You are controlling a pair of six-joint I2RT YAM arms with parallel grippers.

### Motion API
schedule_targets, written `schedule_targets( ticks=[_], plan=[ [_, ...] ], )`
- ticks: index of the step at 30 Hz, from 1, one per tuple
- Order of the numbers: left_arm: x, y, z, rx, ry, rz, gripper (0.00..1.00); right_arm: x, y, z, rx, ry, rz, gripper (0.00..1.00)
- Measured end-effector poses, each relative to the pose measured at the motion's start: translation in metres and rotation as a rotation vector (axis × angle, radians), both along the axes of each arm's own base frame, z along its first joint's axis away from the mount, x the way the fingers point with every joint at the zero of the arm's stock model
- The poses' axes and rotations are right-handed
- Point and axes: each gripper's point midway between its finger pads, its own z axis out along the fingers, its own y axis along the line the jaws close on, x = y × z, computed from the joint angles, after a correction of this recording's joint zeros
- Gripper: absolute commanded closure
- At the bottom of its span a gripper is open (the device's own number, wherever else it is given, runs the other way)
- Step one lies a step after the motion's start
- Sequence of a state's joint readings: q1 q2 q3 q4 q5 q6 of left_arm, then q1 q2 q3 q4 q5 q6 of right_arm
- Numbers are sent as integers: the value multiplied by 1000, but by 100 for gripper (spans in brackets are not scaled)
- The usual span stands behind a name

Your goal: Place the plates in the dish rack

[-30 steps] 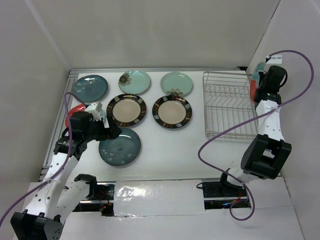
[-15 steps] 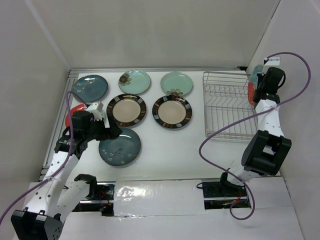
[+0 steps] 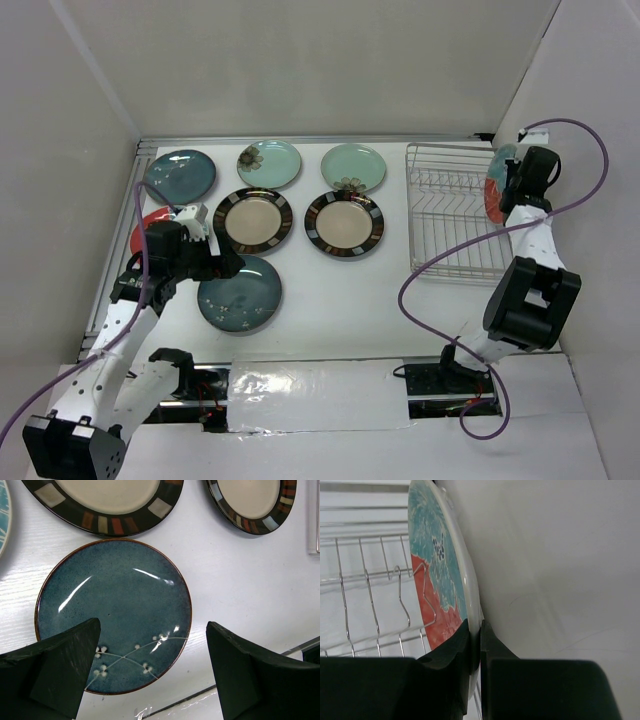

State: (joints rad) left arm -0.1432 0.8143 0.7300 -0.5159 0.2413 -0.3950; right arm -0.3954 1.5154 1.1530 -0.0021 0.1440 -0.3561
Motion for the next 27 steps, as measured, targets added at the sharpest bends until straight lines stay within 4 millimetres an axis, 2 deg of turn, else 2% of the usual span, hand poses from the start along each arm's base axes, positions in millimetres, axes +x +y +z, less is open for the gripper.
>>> schedule_targets(
  ticks=[2,5,8,9,10,13,17,20,22,24,27],
  plan=[
    [0,0,0,0,0,0,0,1,0,-1,6,-8,0,95],
    [0,0,0,0,1,0,0,1,2,-4,21,-14,-2,86],
    [0,0,0,0,1,0,0,3,5,-4,42,-27,5,63],
    [0,0,0,0,1,0,0,4,5,-3,50,-37,4,51],
    [0,0,0,0,1,0,0,6,6,1,56,-52,5,48],
    [0,0,0,0,0,0,0,15,9,21,63,-103,13,39],
    [0,0,2,0,-8,1,0,26,25,68,69,-202,35,35],
    [-1,1,4,-1,-19,3,0,31,58,109,104,-279,96,32],
    [0,1,4,1,-20,7,0,31,93,135,153,-323,173,30],
    [0,3,3,6,-17,13,0,25,136,154,221,-353,268,28],
    [1,4,1,14,-9,22,0,7,223,166,381,-363,470,21]
  ],
)
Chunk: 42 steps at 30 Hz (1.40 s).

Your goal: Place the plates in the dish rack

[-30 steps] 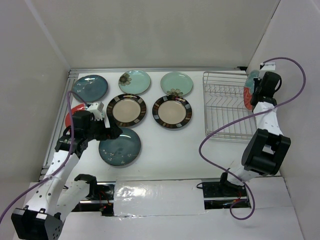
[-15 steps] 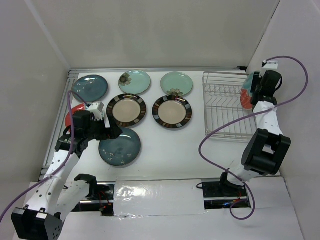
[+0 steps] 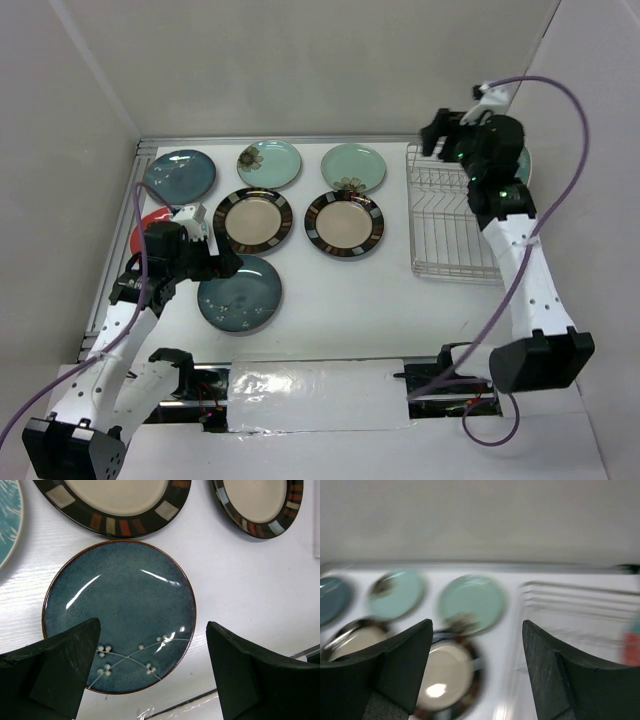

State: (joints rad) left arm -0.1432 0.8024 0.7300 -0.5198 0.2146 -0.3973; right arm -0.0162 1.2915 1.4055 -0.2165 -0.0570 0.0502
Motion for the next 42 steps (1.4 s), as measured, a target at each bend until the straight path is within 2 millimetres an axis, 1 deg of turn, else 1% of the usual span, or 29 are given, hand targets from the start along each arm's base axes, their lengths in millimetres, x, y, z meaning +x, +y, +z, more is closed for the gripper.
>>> schedule_targets(
  ticks=[1,2,3,4,5,6,7,8,10,12,14,16,19,24,27,28,29,35,36,38,39,41,42],
  plan=[
    [0,0,-1,2,3,3,0,-9,30,-2,49,10,80,18],
    [0,1,-1,5,5,7,0,-18,60,-9,95,34,159,18],
    [0,2,-2,7,6,10,0,-29,92,-19,143,67,244,17],
    [0,3,-2,10,5,14,0,-41,123,-34,190,113,315,17],
    [1,3,-2,12,5,17,0,-46,132,-41,202,133,336,17],
    [1,4,-2,14,5,19,0,-69,176,-76,259,245,439,17],
    [1,4,-2,16,4,22,0,-85,204,-99,290,315,490,17],
    [1,4,-2,17,4,23,0,-103,226,-127,309,403,530,17],
    [1,5,-2,18,4,25,0,-139,264,-175,330,560,595,17],
    [1,5,-2,19,4,26,0,-169,289,-213,336,690,624,17],
    [1,5,-2,20,2,27,0,-187,314,-239,344,772,643,17],
    [1,6,-2,21,1,29,0,-197,336,-259,363,824,655,17],
    [1,6,-1,22,-1,30,0,-203,358,-283,411,868,651,18],
    [0,6,3,19,-19,31,0,-201,367,-321,498,927,611,20],
    [0,6,5,17,-28,30,0,-201,376,-341,526,965,616,21],
    [0,6,6,16,-31,30,0,-201,379,-345,537,973,625,21],
    [0,6,6,16,-32,30,0,-201,384,-345,557,973,649,22],
    [0,6,6,16,-34,29,0,-201,412,-348,661,961,775,35],
    [0,6,6,16,-33,29,0,-201,415,-349,673,961,790,42],
    [0,6,6,16,-34,29,0,-201,421,-353,694,963,813,54],
    [0,6,6,16,-34,29,0,-201,422,-356,701,967,816,65],
    [0,6,6,16,-33,29,0,-202,423,-363,708,979,815,77],
    [0,6,6,16,-34,29,0,-203,423,-366,712,984,814,90]
  ],
)
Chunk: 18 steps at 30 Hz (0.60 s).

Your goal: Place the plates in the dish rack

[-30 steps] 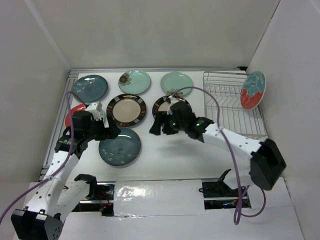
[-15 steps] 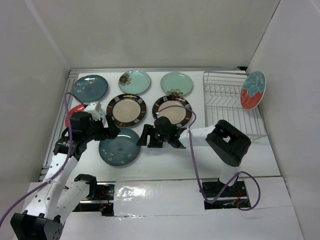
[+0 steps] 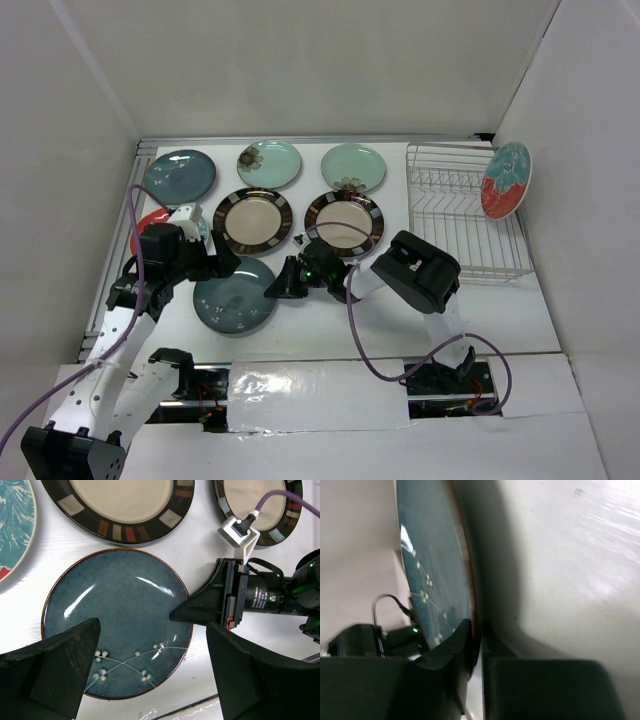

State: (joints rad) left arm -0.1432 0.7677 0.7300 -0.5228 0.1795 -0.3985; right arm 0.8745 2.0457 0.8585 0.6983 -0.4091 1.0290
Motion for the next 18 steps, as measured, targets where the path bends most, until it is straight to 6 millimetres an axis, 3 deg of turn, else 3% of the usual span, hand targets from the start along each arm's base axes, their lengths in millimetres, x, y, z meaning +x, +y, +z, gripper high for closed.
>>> schedule_targets(
  ticks=[2,6,12,15,18],
  plan=[
    [0,0,0,0,0,0,0,-1,-1,-2,2,20,-9,100],
    [0,0,1,-1,-5,0,0,-4,-1,3,-22,4,-8,100],
    [-1,0,4,-3,-17,-1,0,2,-8,40,-218,-166,18,100],
    [-2,0,6,-5,-26,-1,0,13,-33,70,-360,-273,10,100],
    [-2,0,7,-5,-30,-1,0,40,-77,108,-481,-357,-54,100]
  ],
)
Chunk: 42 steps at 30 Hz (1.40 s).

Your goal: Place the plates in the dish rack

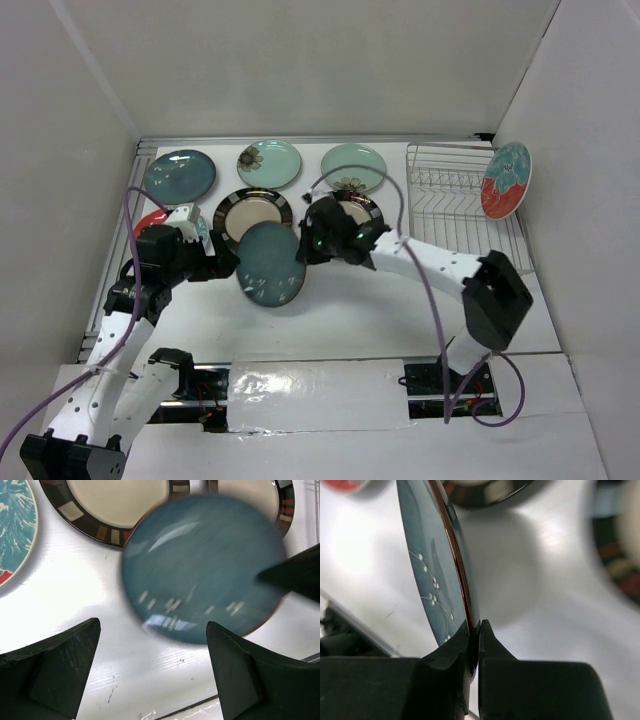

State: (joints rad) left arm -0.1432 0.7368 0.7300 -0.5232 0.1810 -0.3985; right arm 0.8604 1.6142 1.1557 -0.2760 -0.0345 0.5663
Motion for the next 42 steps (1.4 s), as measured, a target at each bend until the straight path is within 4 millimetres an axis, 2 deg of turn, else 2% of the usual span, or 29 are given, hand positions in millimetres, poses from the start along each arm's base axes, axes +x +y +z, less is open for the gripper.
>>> schedule_targets(
  ticks=[3,8,12,14,16,18,20,23,27,31,42],
  plan=[
    [0,0,0,0,0,0,0,35,-47,45,-65,-100,-88,100],
    [0,0,0,1,0,0,0,92,-141,142,-139,-328,-291,100],
    [0,0,0,0,0,0,0,111,-228,214,-200,-509,-466,100],
    [0,0,0,0,0,0,0,115,-277,240,-256,-587,-556,100],
    [0,0,0,0,0,0,0,113,-324,255,-335,-642,-650,100],
    [0,0,0,0,0,0,0,109,-365,261,-419,-669,-729,100],
    [0,0,0,0,0,0,0,106,-400,258,-493,-678,-791,100],
    [0,0,0,0,0,0,0,105,-443,237,-571,-663,-849,100],
    [0,-1,0,-3,0,-4,0,99,-484,200,-662,-587,-881,100],
    [0,-1,0,-4,1,-6,0,101,-502,182,-720,-574,-884,100],
    [-1,-3,1,-11,1,-18,0,140,-526,174,-755,-639,-883,100]
  ],
)
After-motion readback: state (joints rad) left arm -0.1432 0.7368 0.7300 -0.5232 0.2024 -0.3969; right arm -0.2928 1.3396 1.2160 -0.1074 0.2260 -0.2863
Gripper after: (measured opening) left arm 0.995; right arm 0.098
